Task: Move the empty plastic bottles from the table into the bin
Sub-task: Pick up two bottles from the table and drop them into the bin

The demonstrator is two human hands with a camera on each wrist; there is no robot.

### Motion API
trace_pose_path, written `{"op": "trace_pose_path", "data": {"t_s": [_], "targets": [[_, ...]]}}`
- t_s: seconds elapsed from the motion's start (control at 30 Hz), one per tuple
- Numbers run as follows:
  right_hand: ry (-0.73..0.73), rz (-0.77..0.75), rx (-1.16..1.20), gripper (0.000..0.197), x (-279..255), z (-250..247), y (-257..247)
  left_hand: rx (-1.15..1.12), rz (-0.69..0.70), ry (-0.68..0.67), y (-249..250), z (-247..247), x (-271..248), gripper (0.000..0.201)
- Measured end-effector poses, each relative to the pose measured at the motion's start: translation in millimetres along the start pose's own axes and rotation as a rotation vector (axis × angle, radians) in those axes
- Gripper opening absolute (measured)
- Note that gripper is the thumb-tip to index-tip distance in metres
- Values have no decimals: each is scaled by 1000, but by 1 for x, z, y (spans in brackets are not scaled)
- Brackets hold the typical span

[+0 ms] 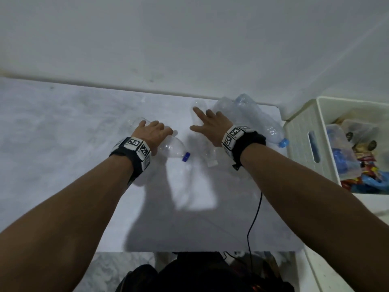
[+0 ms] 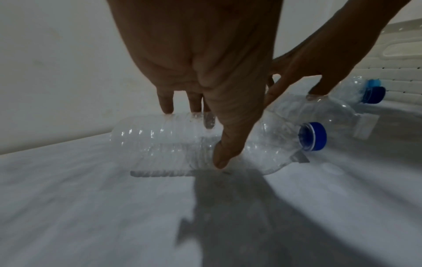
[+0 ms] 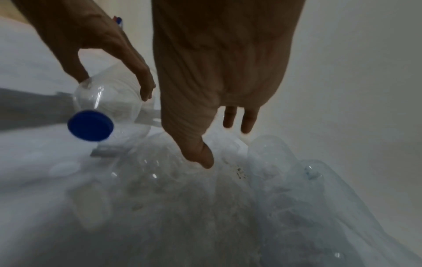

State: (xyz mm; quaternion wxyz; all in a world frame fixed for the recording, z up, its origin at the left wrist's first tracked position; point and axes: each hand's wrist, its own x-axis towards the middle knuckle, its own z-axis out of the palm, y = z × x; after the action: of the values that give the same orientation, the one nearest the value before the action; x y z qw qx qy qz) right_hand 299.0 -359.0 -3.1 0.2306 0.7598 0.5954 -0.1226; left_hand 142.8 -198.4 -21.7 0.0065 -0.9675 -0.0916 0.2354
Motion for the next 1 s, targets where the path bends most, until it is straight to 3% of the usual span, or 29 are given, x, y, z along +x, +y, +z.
{"op": "trace_pose_path", "data": {"t_s": [0.07, 0.17, 0.4, 0.5, 0.73, 1.0], "targets": [[57, -82, -119, 56, 0, -3, -5, -15, -38, -17, -9, 3, -10, 76], [27, -174, -199, 53, 5, -2, -17, -35, -94, -31, -20, 10, -28, 77], [-3, -230, -258, 51, 18, -26, -71, -75, -242, -33, -48, 26, -89, 72], [74, -269, -243, 53, 24, -49, -100, -110, -327, -13, -68, 31, -129, 69], [148, -295, -133, 63, 27, -116, -200, -235, -592, 67, -120, 50, -261, 71], [264, -464, -75, 69, 19, -178, -366, -389, -845, 162, -150, 116, -453, 86]]}}
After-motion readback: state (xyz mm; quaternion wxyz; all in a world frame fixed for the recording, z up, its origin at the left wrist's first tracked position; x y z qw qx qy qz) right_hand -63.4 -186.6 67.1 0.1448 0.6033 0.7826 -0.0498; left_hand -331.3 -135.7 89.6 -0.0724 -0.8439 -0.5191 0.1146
